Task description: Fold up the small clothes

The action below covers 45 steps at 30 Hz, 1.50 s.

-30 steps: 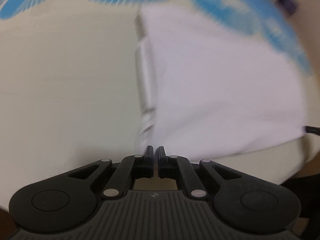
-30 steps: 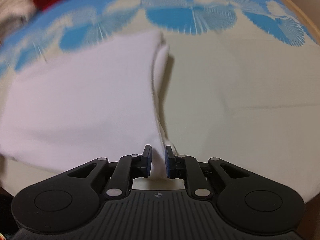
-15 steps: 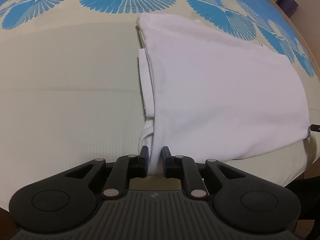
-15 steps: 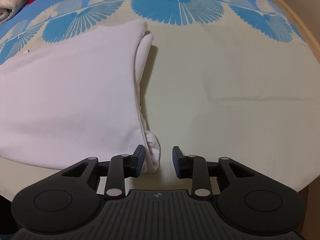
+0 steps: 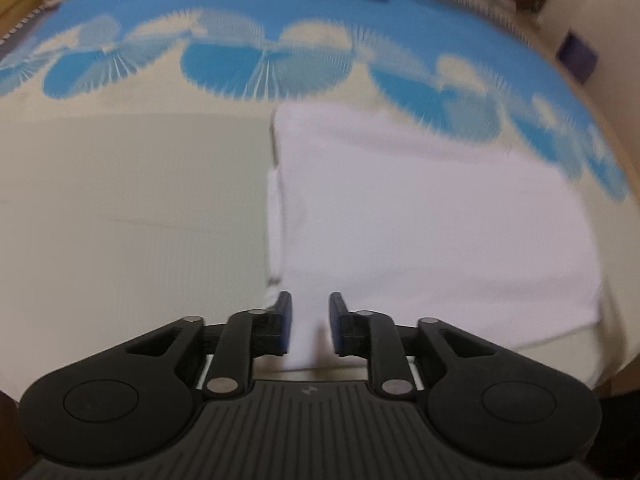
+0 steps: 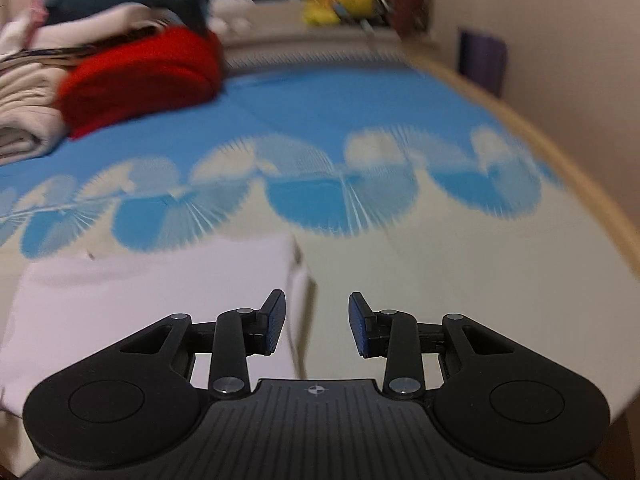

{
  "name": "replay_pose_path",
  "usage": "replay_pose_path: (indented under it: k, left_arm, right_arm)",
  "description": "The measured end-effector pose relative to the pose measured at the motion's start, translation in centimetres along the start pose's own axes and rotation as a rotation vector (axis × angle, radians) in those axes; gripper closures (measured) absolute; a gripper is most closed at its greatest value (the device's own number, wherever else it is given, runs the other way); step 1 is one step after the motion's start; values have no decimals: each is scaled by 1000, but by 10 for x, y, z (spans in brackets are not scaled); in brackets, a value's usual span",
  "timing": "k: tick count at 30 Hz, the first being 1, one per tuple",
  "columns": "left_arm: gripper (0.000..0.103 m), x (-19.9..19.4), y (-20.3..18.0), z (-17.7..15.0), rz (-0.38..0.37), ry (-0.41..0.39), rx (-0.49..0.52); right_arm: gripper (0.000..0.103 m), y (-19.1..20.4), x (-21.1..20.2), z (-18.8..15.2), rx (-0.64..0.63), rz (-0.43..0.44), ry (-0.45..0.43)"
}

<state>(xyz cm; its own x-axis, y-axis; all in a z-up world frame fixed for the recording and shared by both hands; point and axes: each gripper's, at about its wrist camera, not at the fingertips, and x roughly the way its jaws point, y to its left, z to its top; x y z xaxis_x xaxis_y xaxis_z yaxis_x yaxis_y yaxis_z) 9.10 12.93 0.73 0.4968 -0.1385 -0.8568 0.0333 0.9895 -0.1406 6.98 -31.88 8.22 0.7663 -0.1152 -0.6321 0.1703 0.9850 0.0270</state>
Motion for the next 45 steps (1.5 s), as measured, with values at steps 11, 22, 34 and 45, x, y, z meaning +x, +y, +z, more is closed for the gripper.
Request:
replay_pose_path:
  k: [11, 22, 34, 45]
  left_arm:
    - [58, 24, -39, -36, 41, 50, 5]
    - [43, 62, 5, -35, -17, 190, -287]
    - [37, 70, 18, -24, -20, 143, -395]
    - [38, 65, 24, -23, 48, 107, -415]
  right_arm:
    - [65, 43, -21, -22, -44, 111, 70]
    - [59, 29, -4, -22, 57, -12, 121]
    - [56, 28, -2, -23, 46, -26, 124]
    - [55, 34, 0, -25, 30, -46, 131]
